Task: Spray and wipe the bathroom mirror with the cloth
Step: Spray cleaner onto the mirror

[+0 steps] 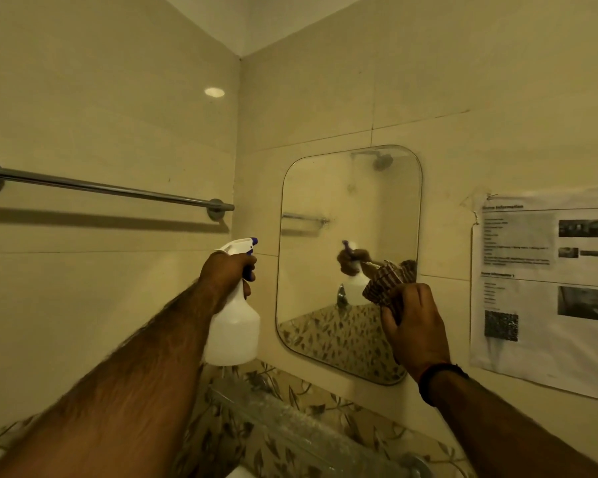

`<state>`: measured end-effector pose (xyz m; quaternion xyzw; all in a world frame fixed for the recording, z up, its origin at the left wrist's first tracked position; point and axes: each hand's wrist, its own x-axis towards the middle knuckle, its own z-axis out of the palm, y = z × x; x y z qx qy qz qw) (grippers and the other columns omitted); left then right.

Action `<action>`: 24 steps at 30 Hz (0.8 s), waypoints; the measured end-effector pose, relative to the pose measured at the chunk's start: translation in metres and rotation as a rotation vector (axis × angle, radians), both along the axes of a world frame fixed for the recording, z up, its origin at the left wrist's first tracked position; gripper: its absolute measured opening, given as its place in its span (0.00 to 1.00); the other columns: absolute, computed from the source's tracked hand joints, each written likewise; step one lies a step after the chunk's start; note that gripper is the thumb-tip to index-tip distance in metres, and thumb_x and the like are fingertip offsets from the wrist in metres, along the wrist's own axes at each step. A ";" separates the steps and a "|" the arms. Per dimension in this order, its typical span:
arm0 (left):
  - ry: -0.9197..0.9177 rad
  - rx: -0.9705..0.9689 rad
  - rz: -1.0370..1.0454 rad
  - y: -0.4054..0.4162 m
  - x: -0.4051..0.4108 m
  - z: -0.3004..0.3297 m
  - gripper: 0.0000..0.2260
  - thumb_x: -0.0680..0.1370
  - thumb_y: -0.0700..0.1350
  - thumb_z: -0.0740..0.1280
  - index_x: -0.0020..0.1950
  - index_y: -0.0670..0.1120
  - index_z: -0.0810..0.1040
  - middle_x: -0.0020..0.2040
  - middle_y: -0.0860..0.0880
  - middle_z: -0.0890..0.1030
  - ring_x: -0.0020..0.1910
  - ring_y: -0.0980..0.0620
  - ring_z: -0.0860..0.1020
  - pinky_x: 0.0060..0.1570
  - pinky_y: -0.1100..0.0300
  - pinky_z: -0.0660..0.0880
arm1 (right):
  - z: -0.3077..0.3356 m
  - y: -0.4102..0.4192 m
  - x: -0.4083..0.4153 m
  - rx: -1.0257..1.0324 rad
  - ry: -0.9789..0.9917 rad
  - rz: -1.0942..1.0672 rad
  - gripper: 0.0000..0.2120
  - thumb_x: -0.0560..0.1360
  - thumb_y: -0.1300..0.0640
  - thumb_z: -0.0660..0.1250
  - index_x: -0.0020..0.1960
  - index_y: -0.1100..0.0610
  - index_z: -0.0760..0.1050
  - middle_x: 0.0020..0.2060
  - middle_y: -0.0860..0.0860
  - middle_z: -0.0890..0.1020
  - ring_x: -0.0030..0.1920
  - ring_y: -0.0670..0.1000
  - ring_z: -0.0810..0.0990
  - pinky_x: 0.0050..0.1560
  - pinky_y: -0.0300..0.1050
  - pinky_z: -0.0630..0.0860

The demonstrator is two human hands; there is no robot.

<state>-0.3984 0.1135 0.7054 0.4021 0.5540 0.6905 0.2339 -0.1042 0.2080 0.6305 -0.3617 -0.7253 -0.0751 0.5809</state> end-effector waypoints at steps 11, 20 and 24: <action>-0.033 -0.116 -0.030 0.006 0.011 -0.047 0.07 0.79 0.42 0.67 0.45 0.38 0.78 0.36 0.41 0.78 0.22 0.46 0.71 0.27 0.59 0.71 | -0.012 -0.008 0.008 -0.035 0.011 -0.023 0.14 0.73 0.59 0.71 0.55 0.56 0.71 0.53 0.53 0.72 0.45 0.48 0.73 0.42 0.39 0.72; 0.025 -0.144 -0.082 0.012 0.034 -0.079 0.05 0.78 0.40 0.67 0.50 0.39 0.78 0.36 0.38 0.78 0.21 0.46 0.71 0.27 0.58 0.70 | -0.020 -0.012 0.026 -0.021 0.018 -0.040 0.12 0.72 0.61 0.70 0.53 0.58 0.71 0.50 0.54 0.72 0.44 0.51 0.73 0.41 0.42 0.71; 0.046 -0.126 -0.160 0.012 0.050 -0.091 0.10 0.77 0.37 0.67 0.57 0.47 0.79 0.37 0.37 0.80 0.21 0.46 0.72 0.25 0.58 0.71 | -0.021 -0.013 0.032 -0.019 0.019 -0.042 0.11 0.73 0.61 0.70 0.53 0.58 0.71 0.50 0.54 0.72 0.45 0.51 0.73 0.42 0.42 0.70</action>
